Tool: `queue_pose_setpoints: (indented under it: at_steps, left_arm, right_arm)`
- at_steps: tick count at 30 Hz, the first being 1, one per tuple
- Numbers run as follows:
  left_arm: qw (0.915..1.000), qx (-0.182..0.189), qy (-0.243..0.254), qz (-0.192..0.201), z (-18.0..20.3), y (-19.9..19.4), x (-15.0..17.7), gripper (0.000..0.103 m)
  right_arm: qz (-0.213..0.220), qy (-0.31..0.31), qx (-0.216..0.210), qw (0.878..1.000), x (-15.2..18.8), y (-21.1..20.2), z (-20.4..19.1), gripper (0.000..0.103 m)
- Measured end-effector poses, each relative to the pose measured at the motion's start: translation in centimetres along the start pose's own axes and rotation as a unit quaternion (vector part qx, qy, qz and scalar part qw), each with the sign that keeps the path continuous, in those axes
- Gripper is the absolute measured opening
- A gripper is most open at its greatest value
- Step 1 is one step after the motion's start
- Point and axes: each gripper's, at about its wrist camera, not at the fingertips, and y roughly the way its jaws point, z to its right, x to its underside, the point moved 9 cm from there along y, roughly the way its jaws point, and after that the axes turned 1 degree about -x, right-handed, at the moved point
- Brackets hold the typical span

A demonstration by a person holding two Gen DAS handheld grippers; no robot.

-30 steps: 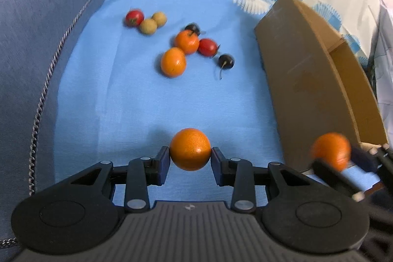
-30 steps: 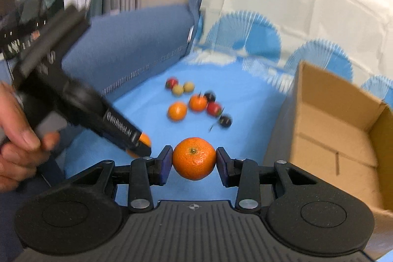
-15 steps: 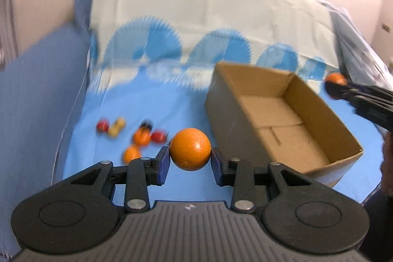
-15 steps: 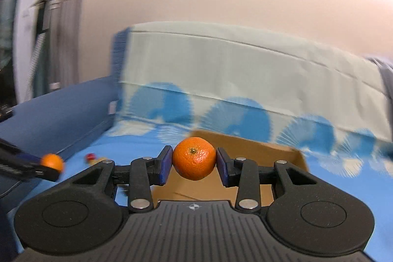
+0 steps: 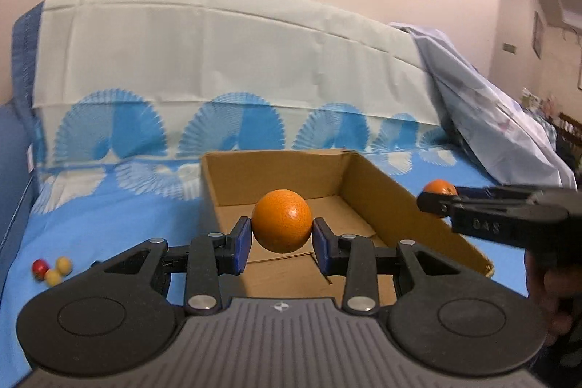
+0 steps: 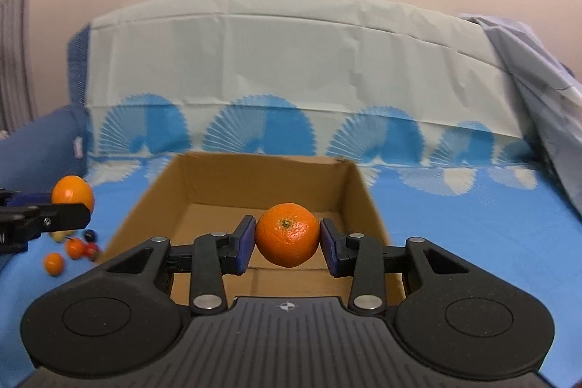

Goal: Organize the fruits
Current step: 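Carry the large orange in the left tool over the box while the right tool carries the small orange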

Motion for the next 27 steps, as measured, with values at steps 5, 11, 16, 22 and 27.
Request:
queue_pose_setpoints:
  at_steps: [5, 11, 16, 22, 27]
  left_arm:
    - [0.9995, 0.027, 0.007, -0.013, 1.5, 1.8, 1.2, 0.04]
    - [0.9988, 0.043, -0.008, -0.021, 2.2, 3.8, 1.3, 0.04]
    - [0.9984, 0.047, -0.011, -0.03, 2.5, 4.6, 1.6, 0.04]
    - [0.9977, 0.037, 0.008, -0.057, 2.3, 5.4, 2.6, 0.04]
    - [0.9969, 0.037, 0.02, -0.066, 2.6, 5.6, 3.2, 0.04]
  right_arm:
    - [-0.004, 0.008, 0.013, 1.0, 0.3, 0.9, 1.2, 0.04]
    - [-0.01, 0.021, 0.032, 0.999, 0.5, 2.0, 1.7, 0.04]
    - [-0.02, 0.029, 0.035, 0.999, 0.5, 3.3, 1.3, 0.04]
    - [-0.028, 0.033, 0.03, 0.999, 0.7, 4.2, 0.5, 0.04]
    - [-0.029, 0.038, 0.029, 0.998, 0.6, 4.5, 0.2, 0.04]
